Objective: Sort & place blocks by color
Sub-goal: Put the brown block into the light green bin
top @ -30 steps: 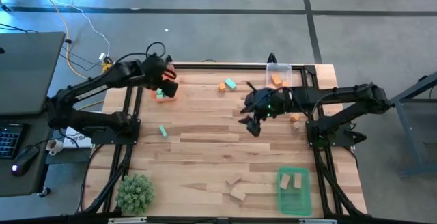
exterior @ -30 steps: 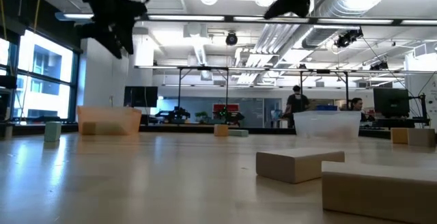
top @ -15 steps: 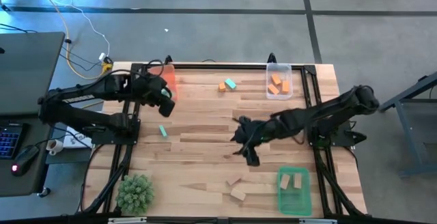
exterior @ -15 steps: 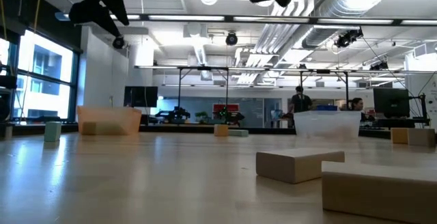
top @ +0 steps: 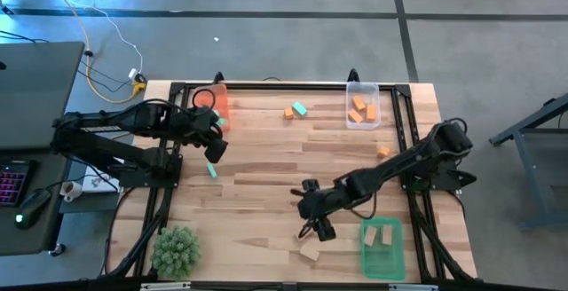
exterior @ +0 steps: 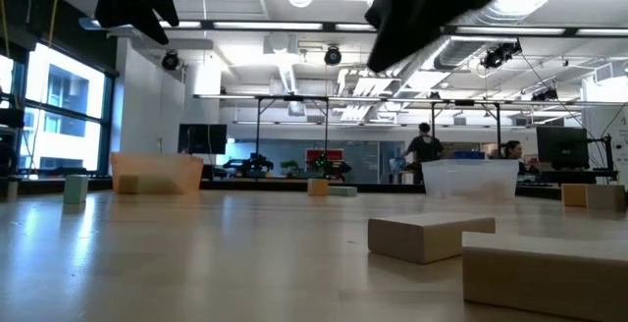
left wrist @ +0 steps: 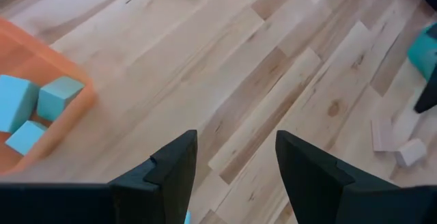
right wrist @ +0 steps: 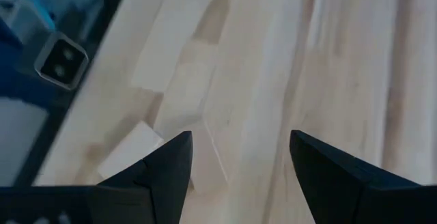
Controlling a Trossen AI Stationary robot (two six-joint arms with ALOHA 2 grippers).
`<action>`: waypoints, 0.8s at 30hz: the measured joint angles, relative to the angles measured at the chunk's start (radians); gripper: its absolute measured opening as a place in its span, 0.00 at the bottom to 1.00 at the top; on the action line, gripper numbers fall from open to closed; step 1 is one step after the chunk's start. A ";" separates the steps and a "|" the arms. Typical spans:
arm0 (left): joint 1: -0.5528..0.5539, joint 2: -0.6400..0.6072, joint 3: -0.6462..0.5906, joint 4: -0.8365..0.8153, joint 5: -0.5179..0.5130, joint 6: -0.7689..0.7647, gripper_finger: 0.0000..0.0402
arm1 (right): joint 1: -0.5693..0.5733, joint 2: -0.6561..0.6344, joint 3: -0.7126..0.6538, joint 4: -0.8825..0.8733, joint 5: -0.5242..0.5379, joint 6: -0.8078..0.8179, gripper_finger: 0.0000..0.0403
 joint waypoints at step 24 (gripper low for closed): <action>-0.009 0.001 0.000 -0.021 -0.009 0.000 0.46 | 0.045 0.235 -0.001 0.116 -0.050 -0.076 0.58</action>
